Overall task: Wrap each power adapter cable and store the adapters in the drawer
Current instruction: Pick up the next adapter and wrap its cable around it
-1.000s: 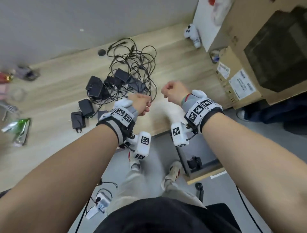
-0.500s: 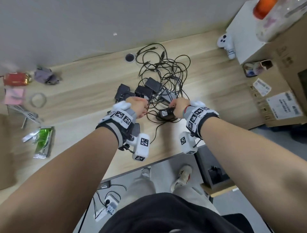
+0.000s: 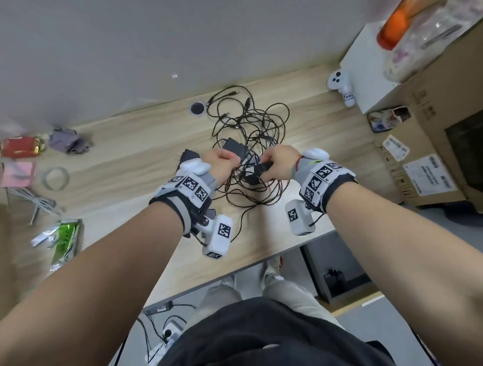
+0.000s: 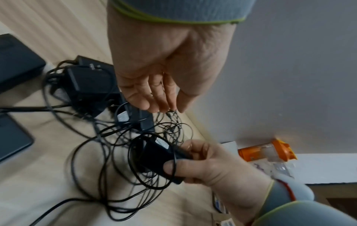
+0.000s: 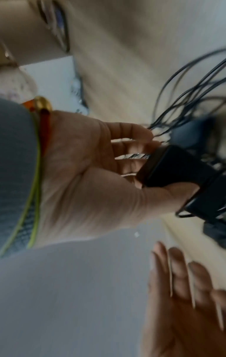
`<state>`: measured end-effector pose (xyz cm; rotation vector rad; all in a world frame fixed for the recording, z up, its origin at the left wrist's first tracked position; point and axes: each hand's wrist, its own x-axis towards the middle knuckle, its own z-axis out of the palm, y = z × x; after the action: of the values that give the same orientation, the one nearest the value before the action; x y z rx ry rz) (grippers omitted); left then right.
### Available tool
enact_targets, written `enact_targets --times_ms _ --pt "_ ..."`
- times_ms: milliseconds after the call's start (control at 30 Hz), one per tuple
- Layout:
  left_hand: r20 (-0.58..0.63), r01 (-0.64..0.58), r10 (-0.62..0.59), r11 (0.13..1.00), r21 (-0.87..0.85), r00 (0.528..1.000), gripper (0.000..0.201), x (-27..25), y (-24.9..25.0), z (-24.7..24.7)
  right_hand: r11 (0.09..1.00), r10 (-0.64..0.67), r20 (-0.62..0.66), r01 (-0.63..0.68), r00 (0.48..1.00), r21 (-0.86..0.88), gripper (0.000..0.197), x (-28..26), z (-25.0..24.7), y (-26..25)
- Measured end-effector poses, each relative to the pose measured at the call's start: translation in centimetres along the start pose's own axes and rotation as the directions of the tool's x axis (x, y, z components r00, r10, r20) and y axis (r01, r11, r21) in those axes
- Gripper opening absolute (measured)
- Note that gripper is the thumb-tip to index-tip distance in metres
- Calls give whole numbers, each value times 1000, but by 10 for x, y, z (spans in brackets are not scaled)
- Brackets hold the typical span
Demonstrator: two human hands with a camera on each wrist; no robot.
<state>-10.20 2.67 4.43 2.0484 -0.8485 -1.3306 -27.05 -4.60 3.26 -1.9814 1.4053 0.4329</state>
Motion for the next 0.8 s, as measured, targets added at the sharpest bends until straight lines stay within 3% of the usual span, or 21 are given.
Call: enact_targets --times_ms 67,233,333,467,567,633,733,800 --pt "0 -103 103 994 40 995 1 -9 26 -3 997 -68 -81 70 994 27 36 -11 -30 -8" --pt "9 -355 357 925 132 934 20 -34 98 -17 938 -215 -253 271 943 216 32 -51 -112 -27" --pt "55 -400 399 917 11 915 21 -45 128 -28 874 -255 -336 365 907 320 27 -72 -147 -29" --pt "133 -403 419 906 -131 898 27 -59 159 -40 664 -236 -467 492 852 563 31 -85 -173 -28" --pt "62 -449 465 876 -173 883 31 -67 178 -41 551 -246 -518 558 819 621 42 -90 -185 -30" --pt "-41 -495 494 859 -133 869 30 -68 188 -42 553 -271 -522 574 809 604 48 -91 -190 -35" --pt "-103 -549 540 819 -166 836 30 -71 202 -43 592 -298 -450 533 842 604 59 -89 -188 -40" --pt "-125 -562 548 803 -201 827 29 -74 210 -44 644 -316 -402 506 859 574 54 -84 -183 -42"
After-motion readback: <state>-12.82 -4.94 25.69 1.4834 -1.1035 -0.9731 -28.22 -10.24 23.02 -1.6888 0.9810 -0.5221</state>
